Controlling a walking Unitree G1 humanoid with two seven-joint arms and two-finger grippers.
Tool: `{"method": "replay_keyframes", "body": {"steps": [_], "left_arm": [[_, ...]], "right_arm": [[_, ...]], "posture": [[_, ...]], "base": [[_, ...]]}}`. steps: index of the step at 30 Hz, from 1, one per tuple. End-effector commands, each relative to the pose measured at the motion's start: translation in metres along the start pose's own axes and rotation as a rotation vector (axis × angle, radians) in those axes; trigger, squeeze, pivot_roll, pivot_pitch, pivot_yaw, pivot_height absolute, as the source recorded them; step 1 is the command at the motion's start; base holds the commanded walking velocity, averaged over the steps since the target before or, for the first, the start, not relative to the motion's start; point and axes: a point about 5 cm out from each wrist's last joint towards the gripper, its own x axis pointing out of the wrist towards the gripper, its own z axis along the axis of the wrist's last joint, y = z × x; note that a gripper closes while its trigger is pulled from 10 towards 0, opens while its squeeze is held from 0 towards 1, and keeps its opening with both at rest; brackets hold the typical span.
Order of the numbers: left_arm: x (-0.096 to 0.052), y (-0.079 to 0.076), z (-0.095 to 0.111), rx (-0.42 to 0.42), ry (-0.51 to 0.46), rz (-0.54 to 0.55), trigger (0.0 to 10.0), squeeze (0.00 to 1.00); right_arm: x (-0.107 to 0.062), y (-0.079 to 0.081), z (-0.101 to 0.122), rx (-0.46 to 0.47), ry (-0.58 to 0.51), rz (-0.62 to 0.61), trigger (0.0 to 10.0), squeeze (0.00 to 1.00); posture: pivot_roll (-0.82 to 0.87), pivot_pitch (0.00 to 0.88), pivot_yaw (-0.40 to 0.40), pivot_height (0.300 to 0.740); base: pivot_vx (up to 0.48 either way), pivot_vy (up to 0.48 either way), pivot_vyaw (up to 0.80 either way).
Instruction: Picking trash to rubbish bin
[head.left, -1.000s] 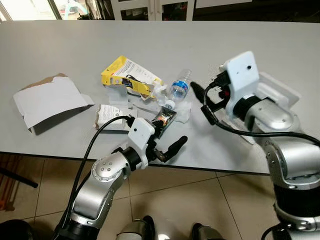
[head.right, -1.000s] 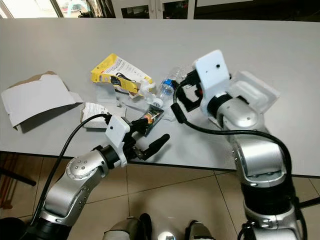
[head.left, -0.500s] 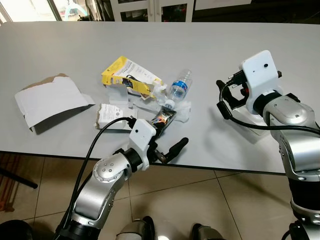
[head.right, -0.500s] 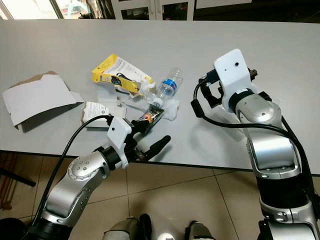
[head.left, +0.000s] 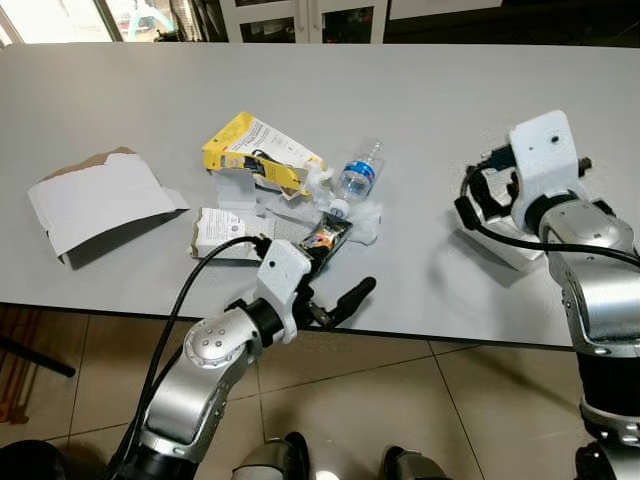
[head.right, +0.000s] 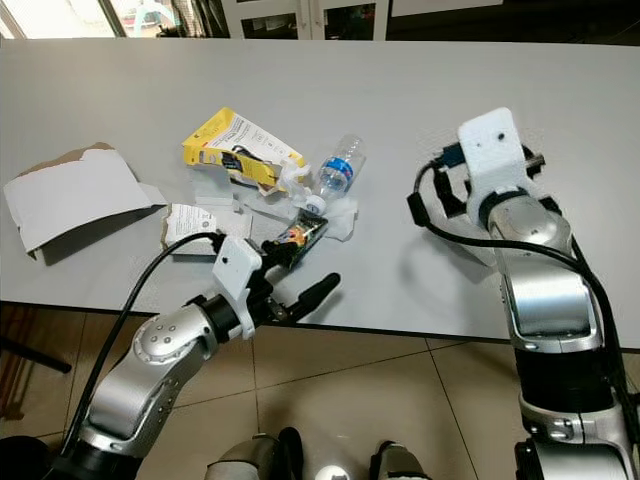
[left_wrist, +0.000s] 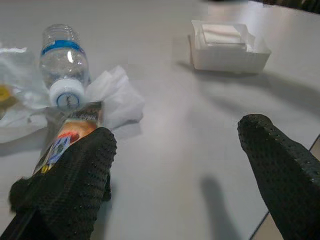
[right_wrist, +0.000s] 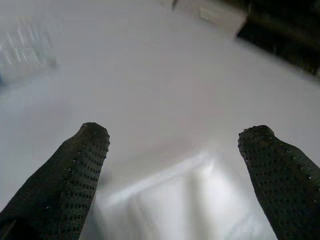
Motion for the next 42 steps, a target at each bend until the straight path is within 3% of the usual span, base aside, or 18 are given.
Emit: {"method": "replay_keyframes", "body": {"steps": [1,7,15,18,28,32,37,42], "left_arm": [[-0.004,0.0,0.001,0.0,0.008,0.002,10.0,0.0],[-0.006,0.002,0.014,-0.042,-0.016,-0.008,10.0,0.0],[-0.007,0.003,0.017,-0.033,-0.017,-0.025,10.0,0.0],[-0.007,0.001,0.016,-0.033,-0.009,-0.033,10.0,0.0],[-0.008,0.001,0.015,-0.029,0.004,-0.031,10.0,0.0],[-0.007,0.001,0.015,-0.027,0.005,-0.028,10.0,0.0],[-0.006,0.0,0.014,-0.027,0.008,-0.028,10.0,0.0],[-0.004,-0.001,0.014,-0.028,0.007,-0.031,10.0,0.0]], "right_arm": [[0.001,-0.001,-0.012,0.03,0.058,-0.015,10.0,0.0],[0.0,0.002,-0.046,0.02,0.184,-0.029,10.0,0.0],[-0.003,-0.003,-0.06,-0.022,0.223,-0.046,10.0,0.0],[-0.005,0.002,-0.076,0.024,0.281,-0.016,10.0,0.0],[-0.008,0.021,-0.099,0.154,0.368,0.055,10.0,0.0],[-0.008,0.023,-0.089,0.152,0.33,0.06,10.0,0.0],[-0.006,0.017,-0.057,0.091,0.214,0.043,10.0,0.0],[-0.009,0.018,-0.057,0.094,0.219,0.057,10.0,0.0]], "posture": [[-0.01,0.233,0.097,0.74],[0.01,0.25,0.107,0.74],[0.01,0.248,0.116,0.74],[0.0,0.247,0.12,0.74],[0.01,0.242,0.111,0.74],[0.01,0.238,0.109,0.74],[0.0,0.233,0.108,0.74],[-0.01,0.228,0.105,0.74]], "base": [[0.0,0.0,0.0],[0.0,0.0,0.0],[0.0,0.0,0.0],[0.0,0.0,0.0],[0.0,0.0,0.0],[0.0,0.0,0.0],[0.0,0.0,0.0],[0.0,0.0,0.0]]}}
